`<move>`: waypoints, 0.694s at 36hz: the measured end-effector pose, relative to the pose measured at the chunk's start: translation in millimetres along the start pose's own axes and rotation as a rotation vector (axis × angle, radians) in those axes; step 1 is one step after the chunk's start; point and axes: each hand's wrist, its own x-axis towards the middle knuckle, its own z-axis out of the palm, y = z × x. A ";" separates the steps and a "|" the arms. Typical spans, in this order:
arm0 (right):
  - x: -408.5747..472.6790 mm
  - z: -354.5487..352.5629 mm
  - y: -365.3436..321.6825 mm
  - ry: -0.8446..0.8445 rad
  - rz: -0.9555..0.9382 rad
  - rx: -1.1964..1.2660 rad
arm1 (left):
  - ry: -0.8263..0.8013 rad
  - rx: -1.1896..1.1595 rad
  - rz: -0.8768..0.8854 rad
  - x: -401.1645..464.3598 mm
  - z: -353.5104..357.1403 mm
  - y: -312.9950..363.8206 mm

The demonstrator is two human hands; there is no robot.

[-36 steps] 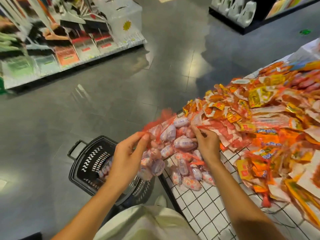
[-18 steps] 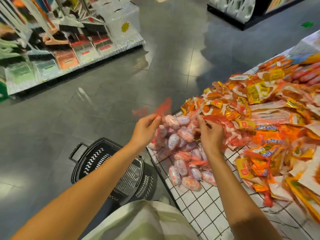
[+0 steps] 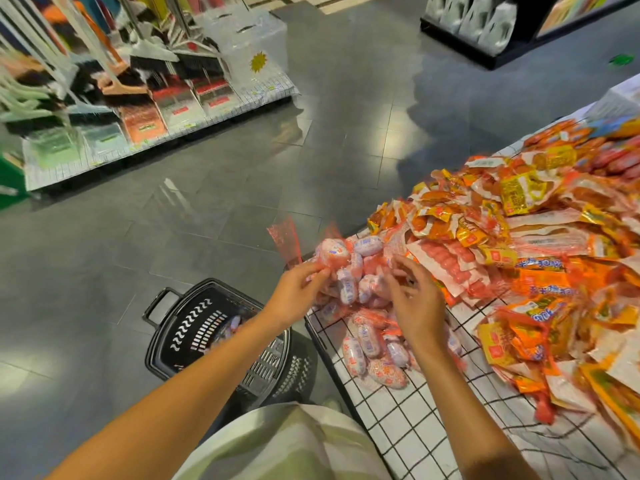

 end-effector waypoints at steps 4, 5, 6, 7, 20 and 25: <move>-25.3 9.5 2.7 -0.011 -0.117 -0.153 | -0.054 0.187 0.234 -6.3 5.4 -14.5; -30.7 12.7 5.3 -0.037 -0.137 -0.160 | -0.084 0.242 0.285 -8.5 7.8 -19.1; -35.4 15.2 9.0 -0.084 -0.142 -0.175 | -0.120 0.292 0.318 -10.8 10.5 -24.3; -39.0 17.2 13.1 -0.147 -0.143 -0.215 | -0.152 0.341 0.340 -12.9 13.4 -29.2; -53.5 9.2 6.7 -0.194 -0.144 -0.256 | -0.141 0.336 0.381 -12.8 9.2 -39.6; -52.5 10.7 -11.1 -0.160 -0.188 -0.187 | -0.124 0.331 0.367 -18.1 -8.5 -46.6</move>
